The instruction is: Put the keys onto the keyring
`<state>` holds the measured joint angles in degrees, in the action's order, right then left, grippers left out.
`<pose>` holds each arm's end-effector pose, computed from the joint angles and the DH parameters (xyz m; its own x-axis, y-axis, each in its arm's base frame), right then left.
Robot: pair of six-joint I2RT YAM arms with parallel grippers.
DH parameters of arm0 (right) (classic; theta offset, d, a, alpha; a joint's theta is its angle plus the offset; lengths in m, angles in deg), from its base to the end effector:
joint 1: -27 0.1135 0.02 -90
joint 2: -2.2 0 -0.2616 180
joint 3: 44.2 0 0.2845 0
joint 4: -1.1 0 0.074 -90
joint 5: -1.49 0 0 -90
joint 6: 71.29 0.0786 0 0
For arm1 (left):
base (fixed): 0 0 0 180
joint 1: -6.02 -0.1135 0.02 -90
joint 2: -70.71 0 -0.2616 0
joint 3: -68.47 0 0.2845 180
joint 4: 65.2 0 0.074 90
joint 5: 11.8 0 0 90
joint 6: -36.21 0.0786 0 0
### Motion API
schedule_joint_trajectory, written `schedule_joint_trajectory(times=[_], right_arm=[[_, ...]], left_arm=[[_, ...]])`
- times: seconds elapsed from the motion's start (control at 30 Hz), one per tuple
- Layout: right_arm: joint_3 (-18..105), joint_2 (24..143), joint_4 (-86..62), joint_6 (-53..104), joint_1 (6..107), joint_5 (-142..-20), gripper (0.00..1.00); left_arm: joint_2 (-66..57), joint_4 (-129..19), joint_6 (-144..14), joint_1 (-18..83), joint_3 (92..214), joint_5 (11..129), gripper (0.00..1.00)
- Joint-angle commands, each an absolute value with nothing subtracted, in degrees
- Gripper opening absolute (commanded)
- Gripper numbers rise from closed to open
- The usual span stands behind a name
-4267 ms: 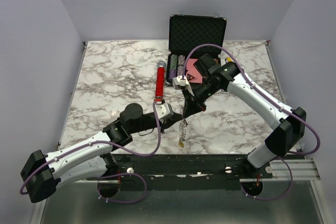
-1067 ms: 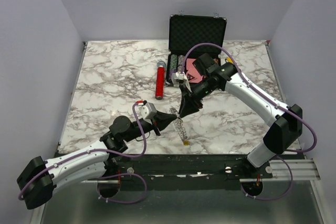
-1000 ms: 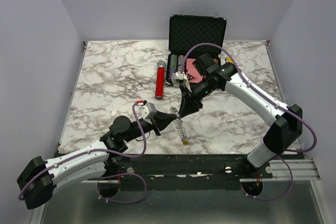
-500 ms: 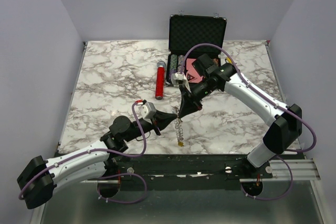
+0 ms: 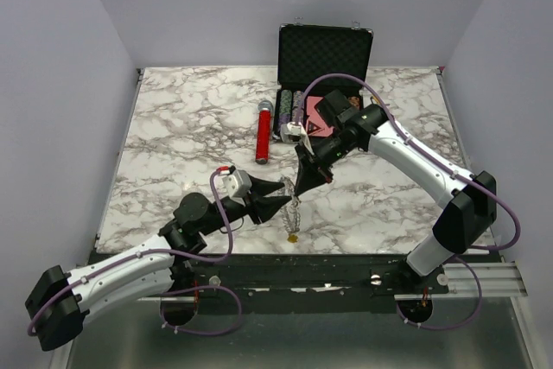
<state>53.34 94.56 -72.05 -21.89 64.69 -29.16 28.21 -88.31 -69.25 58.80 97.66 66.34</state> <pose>0.2411 0.2717 0.2948 -0.1880 -0.5645 -0.8038 -0.9079 -0.2123 0.3614 0.1400 -0.2110 0.2504 -0.1412 -0.2454 -0.9591 0.8966 0.3790 -0.2290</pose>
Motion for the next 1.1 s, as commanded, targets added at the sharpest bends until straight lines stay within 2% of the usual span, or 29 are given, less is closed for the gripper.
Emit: schedule_joint_trajectory(times=[0.0,0.1,0.17,0.3,0.53,0.67,0.87,1.07], right_arm=[[54.99,94.84,-74.62,-23.57,65.58,-32.17,0.0],[55.43,94.92,-75.59,-24.36,66.19,-33.58,0.0],[55.87,95.19,-75.85,-24.71,66.63,-34.28,0.0],[56.66,95.89,-76.47,-24.97,67.43,-35.16,0.0],[56.4,95.8,-76.3,-24.89,67.51,-35.42,0.0],[56.31,95.71,-76.21,-24.8,67.6,-35.16,0.01],[56.13,95.54,-76.21,-24.8,67.51,-34.99,0.0],[56.13,95.45,-76.38,-24.88,67.6,-34.81,0.0]], left_arm=[[34.05,-79.86,-66.19,57.71,99.37,62.99,0.57],[36.34,-73.44,-63.82,57.27,101.38,62.2,0.65],[36.0,-68.52,-62.15,57.09,103.58,61.32,0.67],[31.88,-62.62,-60.12,56.74,108.59,59.13,0.67],[26.77,-64.62,-60.46,56.65,110.53,57.37,0.67],[24.93,-65.86,-61.17,56.65,110.79,56.84,0.62],[23.61,-66.12,-61.52,56.65,111.06,56.66,0.49],[22.64,-66.38,-61.52,56.56,111.5,57.19,0.42]])
